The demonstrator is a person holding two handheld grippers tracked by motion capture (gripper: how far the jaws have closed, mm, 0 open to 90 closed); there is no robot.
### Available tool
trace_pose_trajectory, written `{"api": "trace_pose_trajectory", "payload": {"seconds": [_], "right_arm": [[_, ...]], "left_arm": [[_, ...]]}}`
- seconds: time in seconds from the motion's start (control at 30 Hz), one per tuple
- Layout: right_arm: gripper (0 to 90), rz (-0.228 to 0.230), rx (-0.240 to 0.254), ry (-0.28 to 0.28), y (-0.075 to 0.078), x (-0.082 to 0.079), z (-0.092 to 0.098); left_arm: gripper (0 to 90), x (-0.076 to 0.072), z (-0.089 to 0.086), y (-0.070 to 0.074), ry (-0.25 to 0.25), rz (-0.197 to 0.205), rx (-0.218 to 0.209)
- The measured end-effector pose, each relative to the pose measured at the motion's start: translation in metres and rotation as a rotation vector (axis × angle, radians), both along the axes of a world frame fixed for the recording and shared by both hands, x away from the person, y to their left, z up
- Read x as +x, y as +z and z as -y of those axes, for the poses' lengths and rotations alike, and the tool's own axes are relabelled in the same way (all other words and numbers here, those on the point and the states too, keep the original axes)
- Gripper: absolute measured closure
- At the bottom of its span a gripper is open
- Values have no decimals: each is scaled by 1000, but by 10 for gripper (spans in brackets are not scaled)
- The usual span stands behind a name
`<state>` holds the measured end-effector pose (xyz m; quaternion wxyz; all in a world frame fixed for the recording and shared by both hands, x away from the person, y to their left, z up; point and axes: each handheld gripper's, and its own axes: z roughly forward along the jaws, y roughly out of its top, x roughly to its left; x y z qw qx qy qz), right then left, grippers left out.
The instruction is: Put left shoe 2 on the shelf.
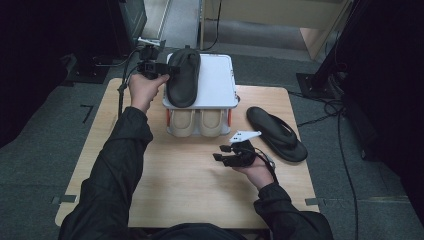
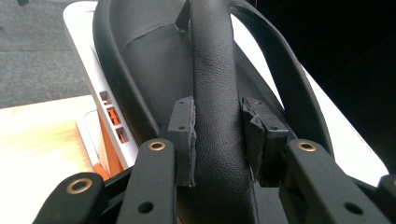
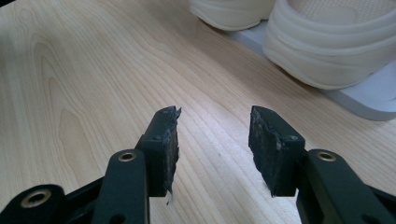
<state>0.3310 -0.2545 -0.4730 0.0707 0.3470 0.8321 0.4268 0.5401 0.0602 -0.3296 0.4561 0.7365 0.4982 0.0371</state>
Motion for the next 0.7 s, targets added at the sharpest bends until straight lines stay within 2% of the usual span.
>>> {"api": "trace_pose_trajectory", "payload": {"seconds": [0.13, 0.33, 0.43, 0.57, 0.7], "right_arm": [[526, 5, 7, -15, 2, 2, 5], [526, 14, 15, -43, 6, 5, 15], [527, 17, 25, -62, 8, 7, 21], [528, 15, 27, -79, 9, 10, 25], [530, 20, 29, -83, 10, 12, 27]], "left_arm": [[625, -3, -2, 3, -3, 7, 12], [557, -8, -15, 13, 10, 28, 21], [566, -12, -22, 17, 7, 45, 43], [629, -15, -26, 17, -4, 48, 66], [657, -19, -31, 13, 3, 57, 54]]}}
